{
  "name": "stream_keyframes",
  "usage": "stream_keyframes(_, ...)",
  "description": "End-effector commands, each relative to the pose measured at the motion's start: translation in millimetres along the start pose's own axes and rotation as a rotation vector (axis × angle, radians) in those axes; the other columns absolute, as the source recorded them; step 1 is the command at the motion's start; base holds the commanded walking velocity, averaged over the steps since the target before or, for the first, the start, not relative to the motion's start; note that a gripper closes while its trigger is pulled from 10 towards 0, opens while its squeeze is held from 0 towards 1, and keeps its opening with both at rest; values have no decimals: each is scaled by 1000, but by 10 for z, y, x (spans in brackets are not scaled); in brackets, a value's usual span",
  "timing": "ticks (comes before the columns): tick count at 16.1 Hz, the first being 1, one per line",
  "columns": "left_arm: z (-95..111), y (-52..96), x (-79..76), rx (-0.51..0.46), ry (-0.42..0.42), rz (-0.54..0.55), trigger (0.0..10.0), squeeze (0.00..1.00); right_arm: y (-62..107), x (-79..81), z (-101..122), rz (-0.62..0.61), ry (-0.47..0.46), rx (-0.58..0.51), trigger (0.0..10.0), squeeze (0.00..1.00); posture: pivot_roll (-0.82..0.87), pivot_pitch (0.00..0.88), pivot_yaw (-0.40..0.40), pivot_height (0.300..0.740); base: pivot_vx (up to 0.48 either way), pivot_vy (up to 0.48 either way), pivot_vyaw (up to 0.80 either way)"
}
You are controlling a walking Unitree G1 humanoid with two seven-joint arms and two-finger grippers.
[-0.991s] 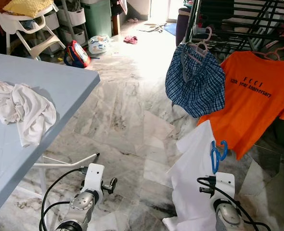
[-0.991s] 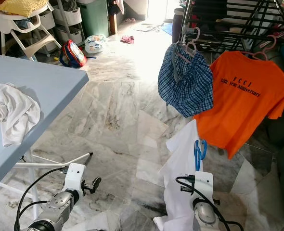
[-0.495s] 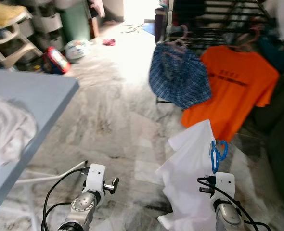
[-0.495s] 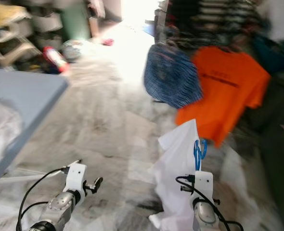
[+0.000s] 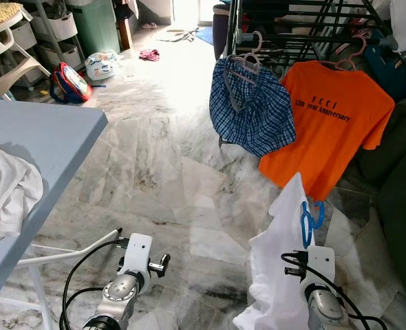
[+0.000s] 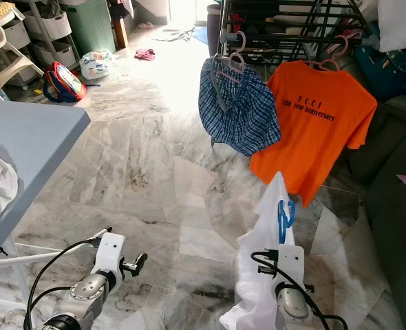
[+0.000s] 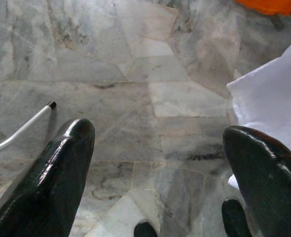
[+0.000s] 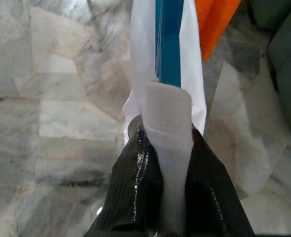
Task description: Hang hanger
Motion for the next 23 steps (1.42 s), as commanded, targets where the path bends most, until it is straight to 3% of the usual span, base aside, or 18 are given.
stream_keyframes(1,-57,11,2,25,-22,11,10000,0,-12,10,-18,-7,-27,22,10000,0,-18,72,-10,740,0,0,0)
stream_keyframes(3,41,-23,72,10,-4,60,10000,0,-46,97,58,22,-16,7,10000,0,-6,68,-19,740,0,0,0)
stream_keyframes(5,446,-94,189,-123,45,96,10000,0,-100,233,334,72,7,-97,10000,0,5,68,-28,740,0,0,0)
stream_keyframes(6,522,-101,206,-149,50,101,10000,0,-106,247,379,75,5,-113,10000,0,5,68,-28,740,0,0,0)
stream_keyframes(7,920,-111,245,-297,44,107,10000,0,-116,312,606,92,16,-208,10000,0,12,74,-32,740,0,0,0)
stream_keyframes(9,1317,-80,252,-443,26,120,10000,0,-110,357,879,90,-1,-314,10000,0,13,84,-28,740,0,0,0)
stream_keyframes(11,1444,-76,226,-478,11,122,10000,0,-114,374,1015,84,-25,-356,10000,0,9,88,-17,740,0,0,0)
stream_keyframes(13,1349,-106,197,-430,-15,117,10000,0,-126,391,1026,87,-34,-350,10000,0,3,88,-9,740,0,0,0)
stream_keyframes(14,1214,-123,188,-377,-36,125,10000,0,-136,369,967,79,-35,-324,10000,0,3,88,-9,740,0,0,0)
stream_keyframes(17,832,-132,198,-242,4,143,10000,0,-143,378,775,93,-34,-245,10000,0,2,85,-9,740,0,0,0)
stream_keyframes(19,535,-127,127,-128,3,129,10000,0,-161,394,559,118,-36,-137,10000,0,10,78,-22,740,0,0,0)
stream_keyframes(21,301,-115,-17,-34,-55,70,10000,0,-178,351,393,114,-56,-37,10000,0,18,69,-33,740,0,0,0)
stream_keyframes(23,92,-80,-48,51,-94,55,10000,0,-142,357,138,126,-39,83,10000,0,19,53,-41,740,0,0,0)
Point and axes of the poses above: a point about 5 cm out from each wrist's last joint towards the gripper, its own y axis pointing back from the gripper into the wrist, its own z axis along the axis of the wrist's last joint, x = y × z, the point moved 5 cm from there along -y, pointing out of the wrist towards the gripper, and after that the axes turned 7 degrees about -y, right-handed, at the moved point
